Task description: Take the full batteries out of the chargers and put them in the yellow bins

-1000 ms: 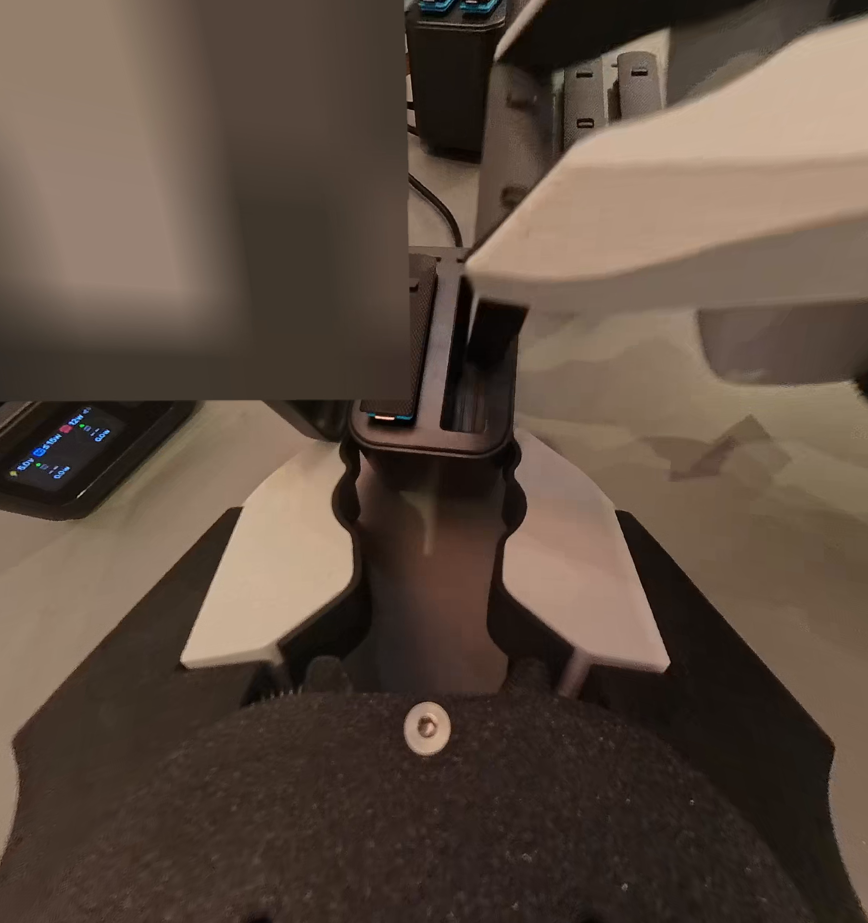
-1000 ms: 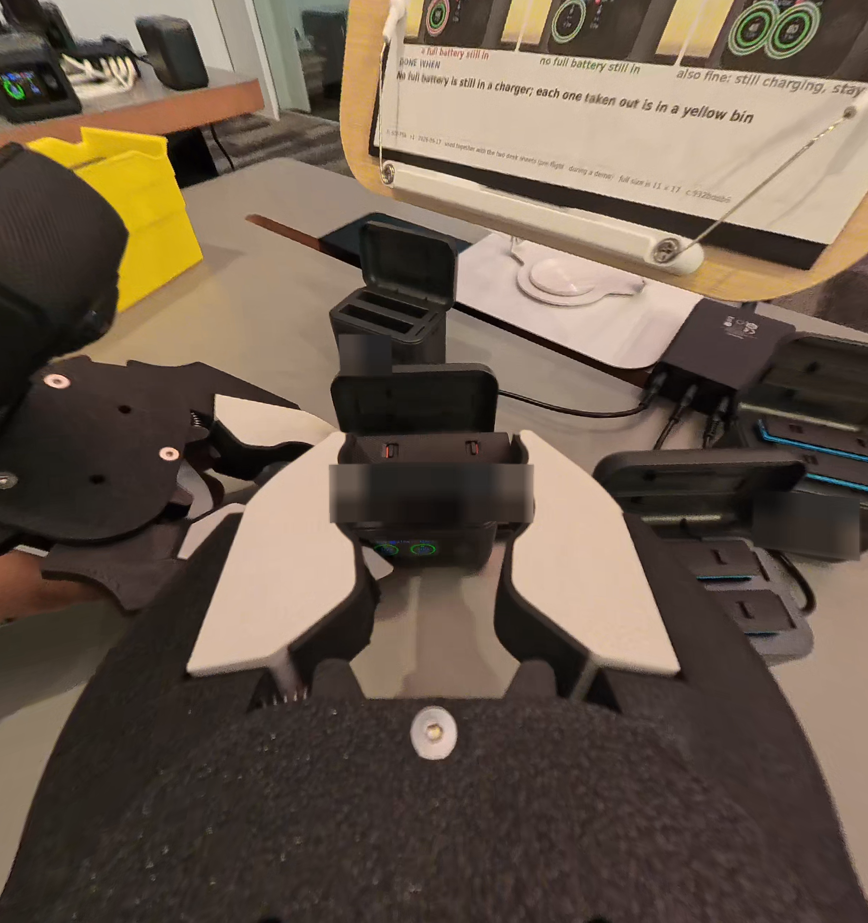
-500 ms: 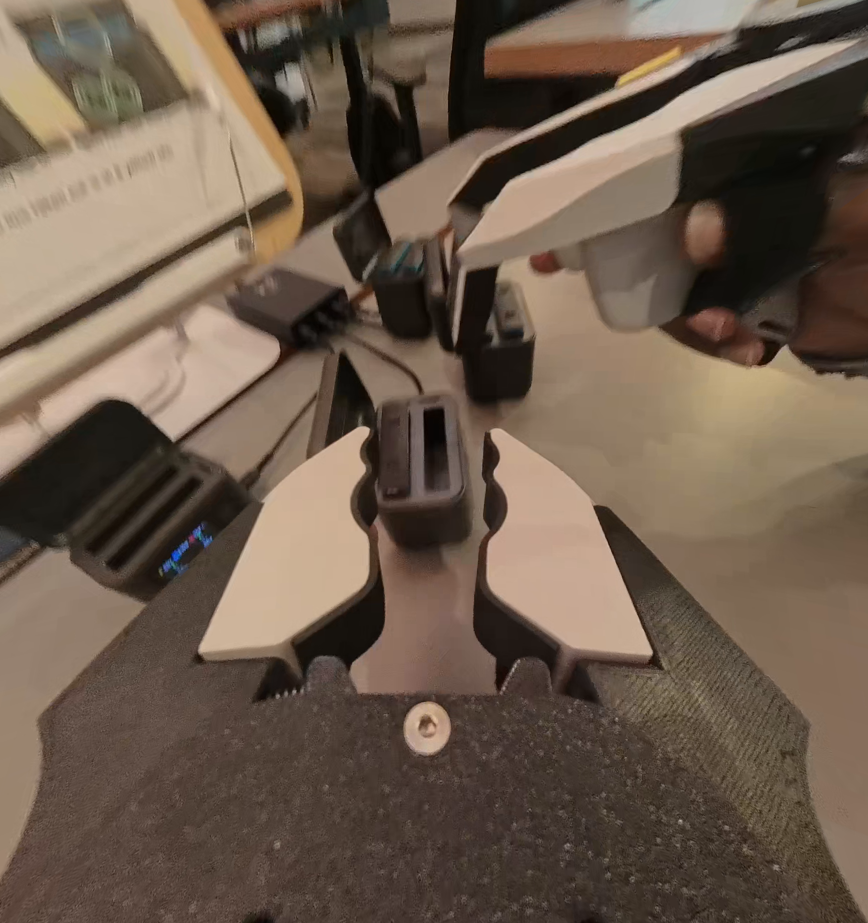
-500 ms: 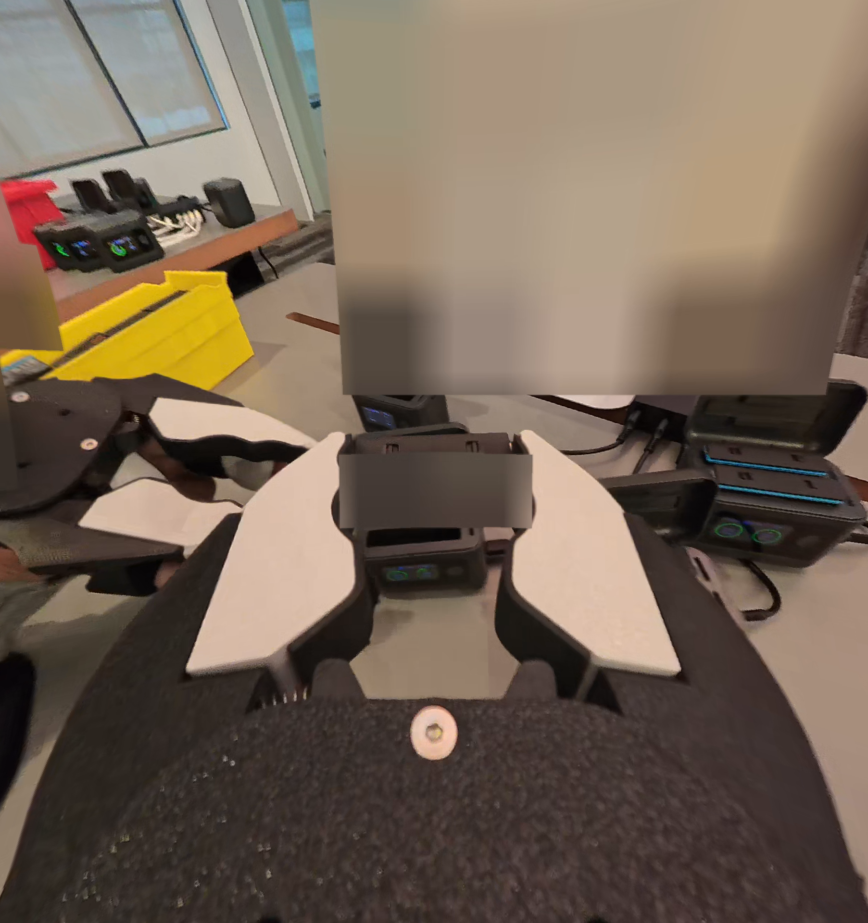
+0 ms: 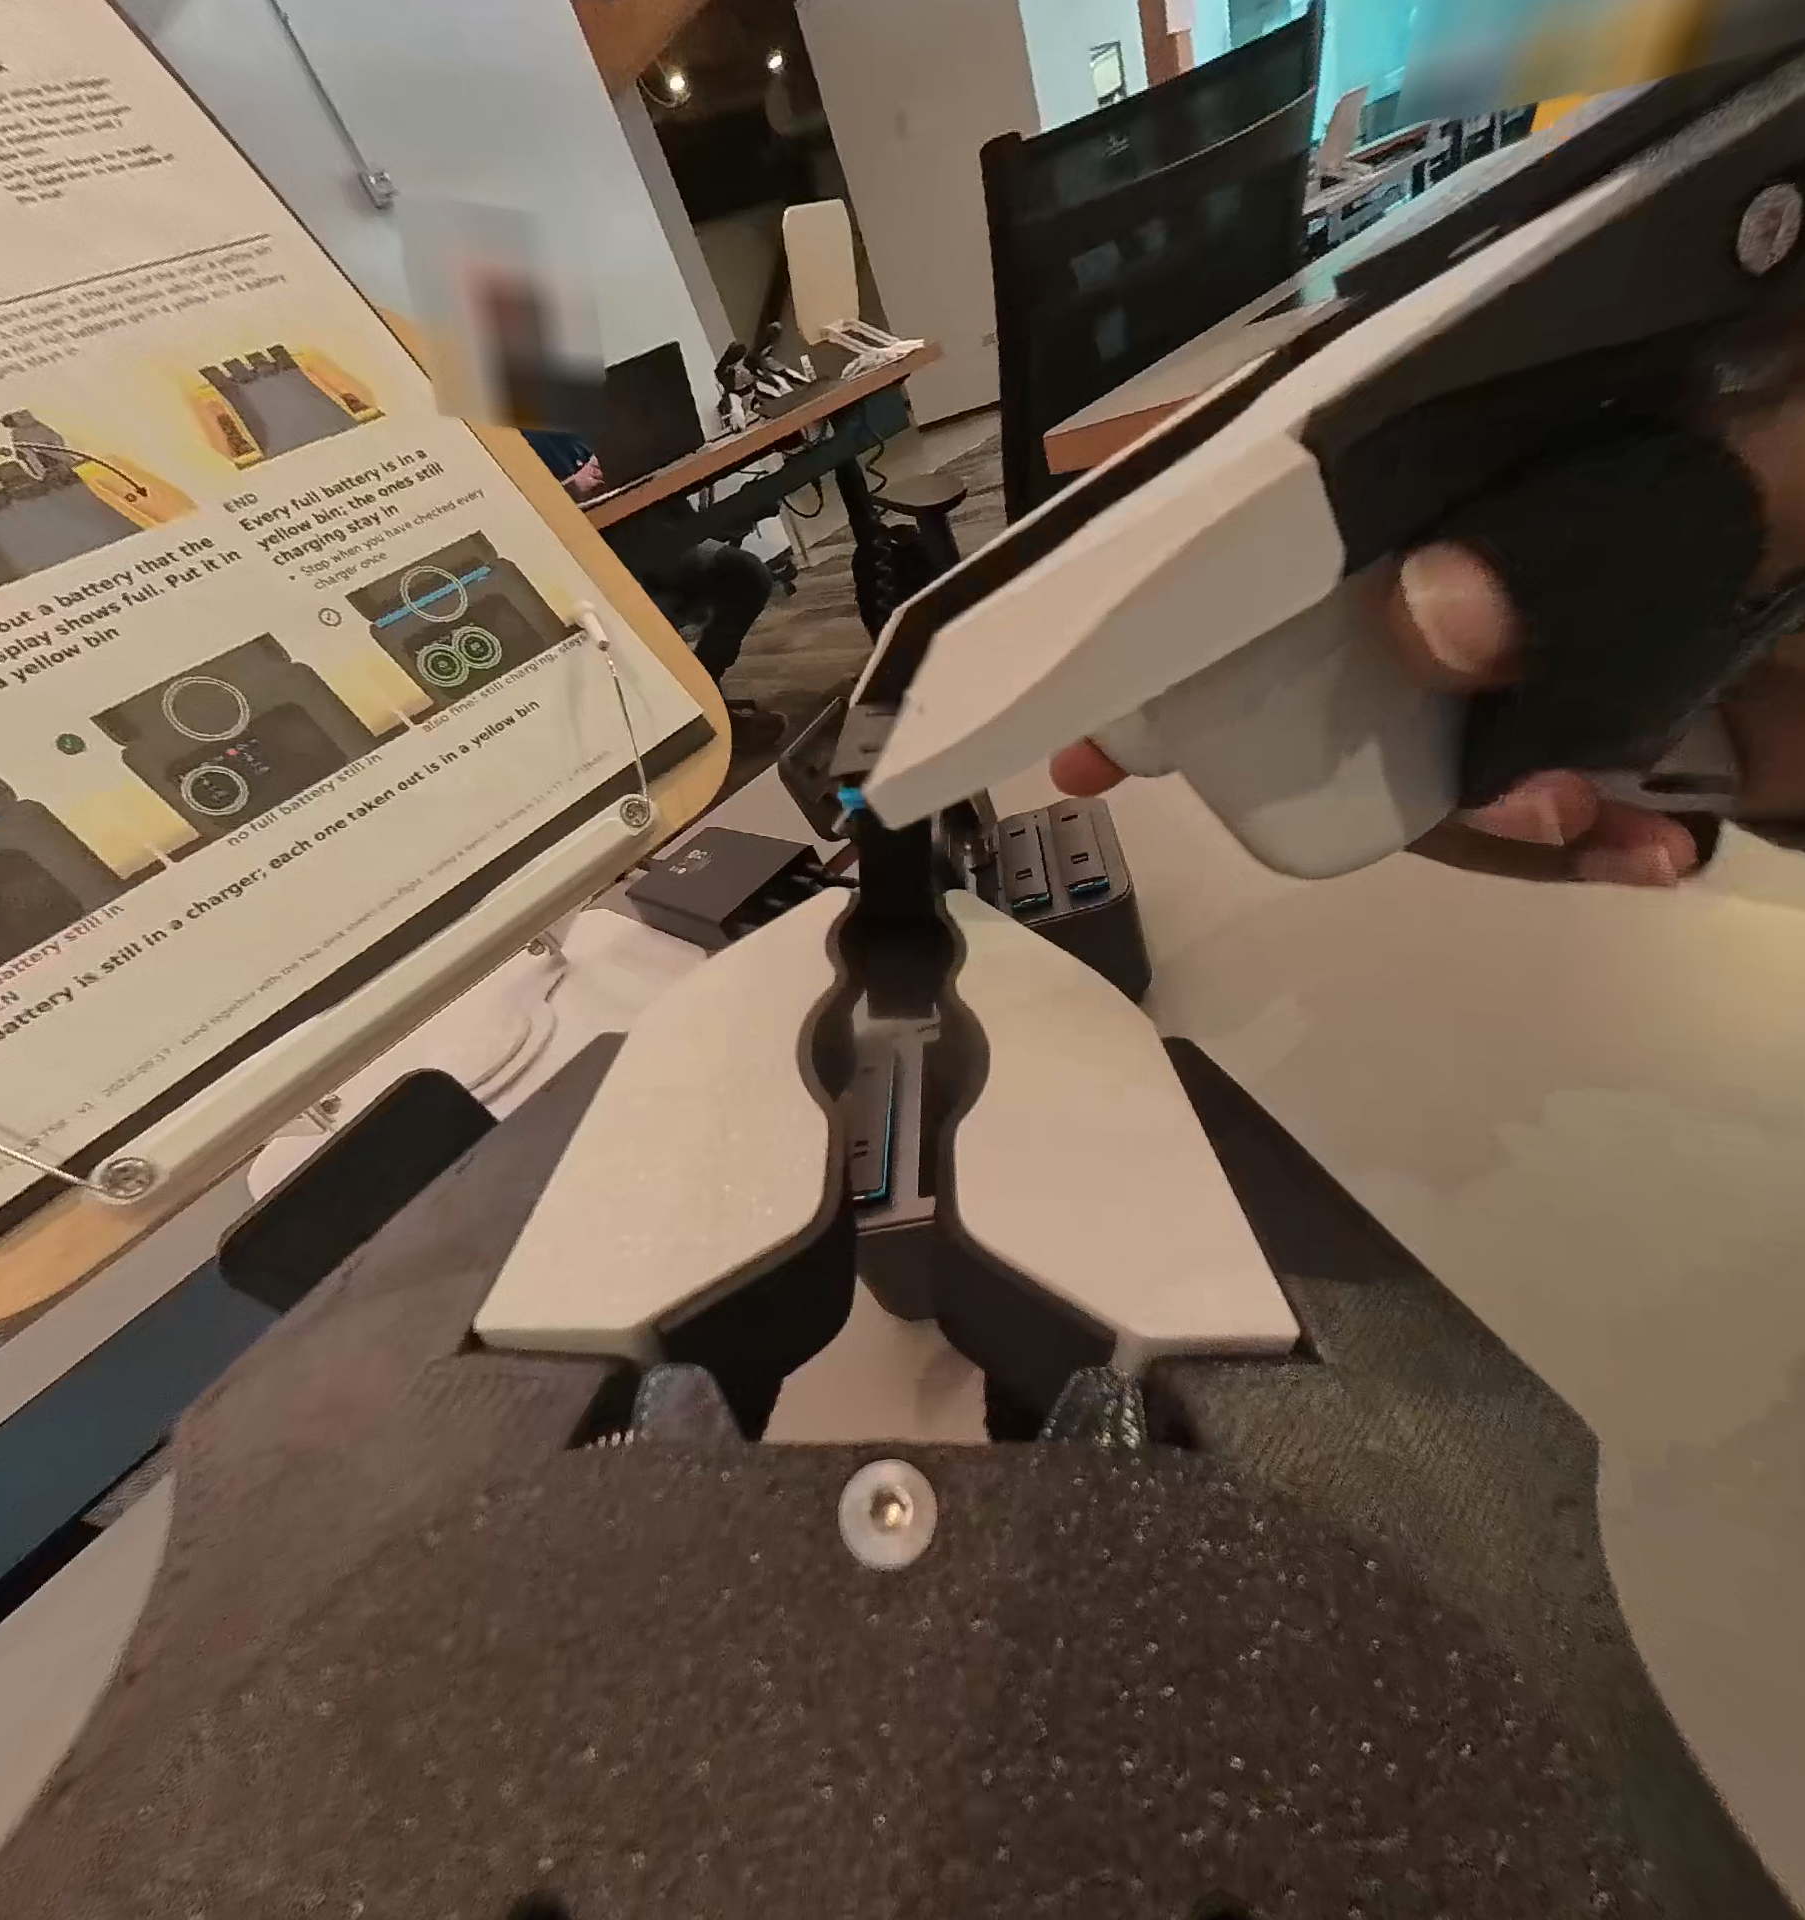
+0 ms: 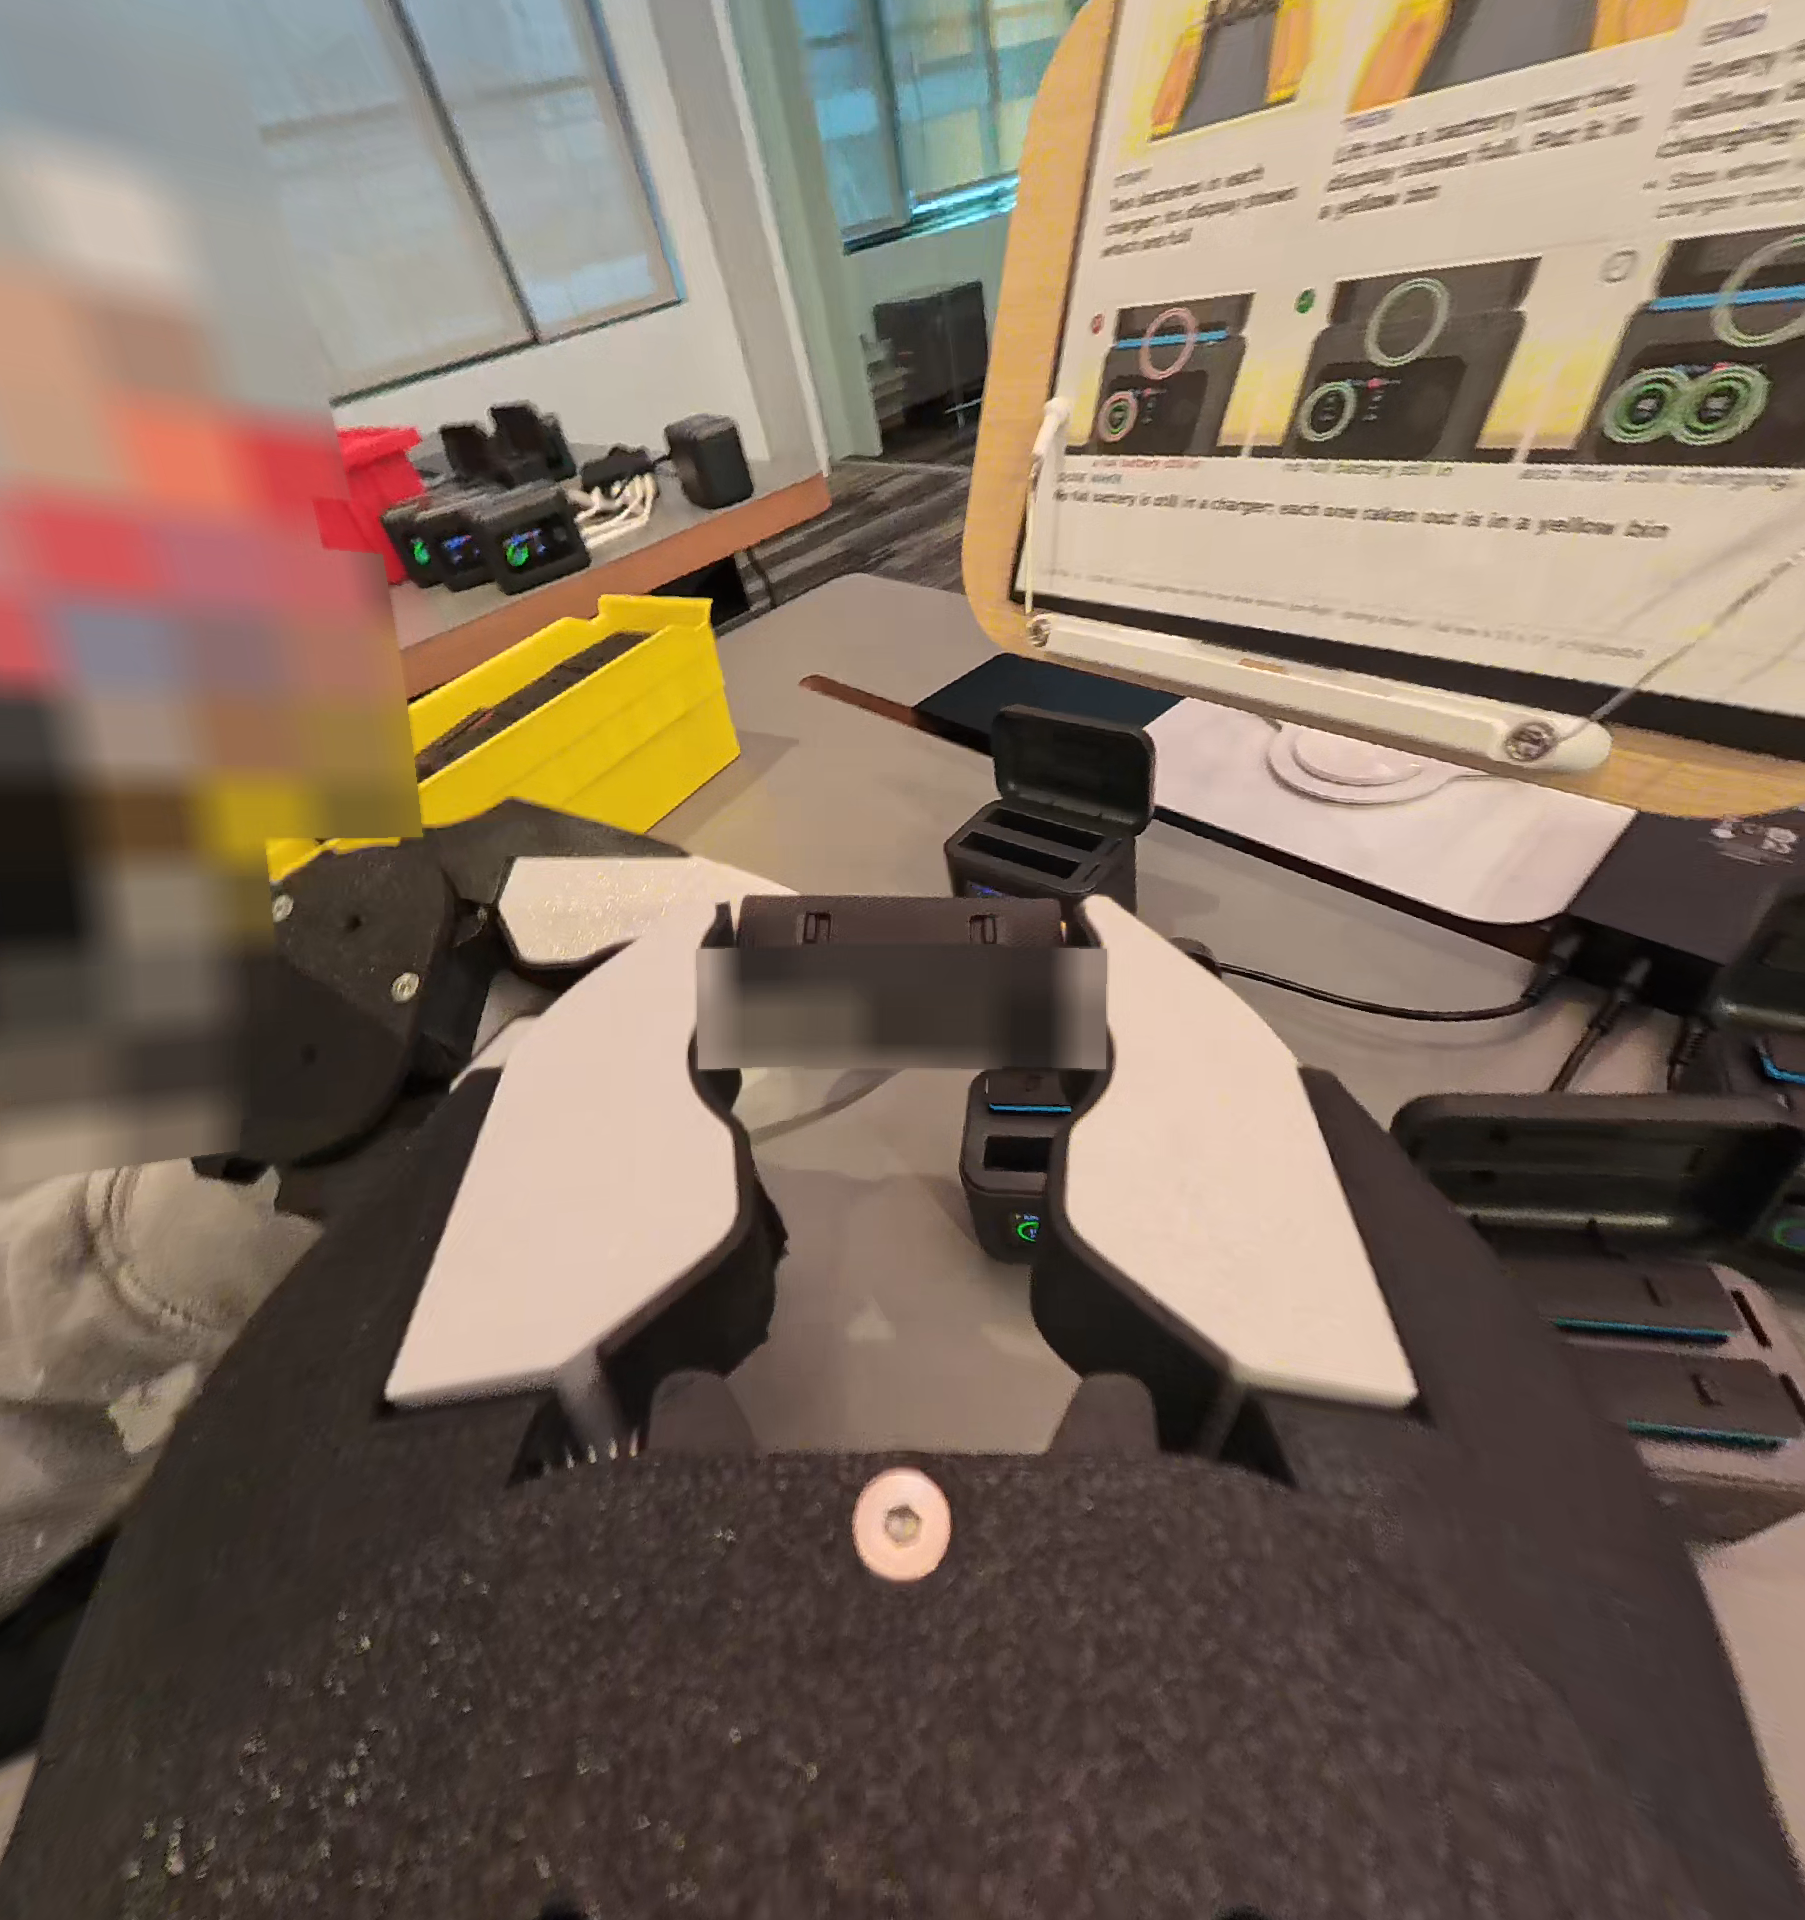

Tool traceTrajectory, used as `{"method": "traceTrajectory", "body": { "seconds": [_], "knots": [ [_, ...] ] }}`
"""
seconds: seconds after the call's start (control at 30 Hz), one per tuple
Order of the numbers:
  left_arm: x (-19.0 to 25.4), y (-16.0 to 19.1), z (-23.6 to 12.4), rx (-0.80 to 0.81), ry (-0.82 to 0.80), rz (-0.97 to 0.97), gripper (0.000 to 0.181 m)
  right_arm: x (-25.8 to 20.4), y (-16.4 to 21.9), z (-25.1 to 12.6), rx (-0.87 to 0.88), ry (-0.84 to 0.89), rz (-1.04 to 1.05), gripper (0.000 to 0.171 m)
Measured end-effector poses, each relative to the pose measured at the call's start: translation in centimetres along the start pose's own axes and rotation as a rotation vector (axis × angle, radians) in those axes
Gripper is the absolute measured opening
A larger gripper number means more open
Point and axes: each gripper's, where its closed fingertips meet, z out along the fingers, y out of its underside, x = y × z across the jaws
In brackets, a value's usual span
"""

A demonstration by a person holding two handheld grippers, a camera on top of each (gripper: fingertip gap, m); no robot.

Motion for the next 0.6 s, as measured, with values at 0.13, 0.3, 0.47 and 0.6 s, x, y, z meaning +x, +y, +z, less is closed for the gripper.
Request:
{"method": "traceTrajectory", "body": {
  "seconds": [0.13, 0.3, 0.47, 0.6],
  "knots": [
    [0.2, 0.1, -0.5, 0.017, 0.081, -0.039, 0.011, -0.3, 0.6, -0.9, -0.109, -0.116, -0.165, 0.059],
    [2.5, -0.2, -1.0, 0.038, 0.237, -0.038, 0.011, -0.6, 1.3, -3.3, -0.231, -0.175, -0.475, 0.05],
    [4.9, -0.2, -1.2, 0.035, 0.352, -0.013, 0.011, -1.5, 2.7, -4.1, -0.361, -0.198, -0.721, 0.04],
    [5.4, -0.3, -1.4, 0.036, 0.386, -0.008, 0.011, -1.3, 3.5, -4.4, -0.452, -0.202, -0.806, 0.033]
  ]
}}
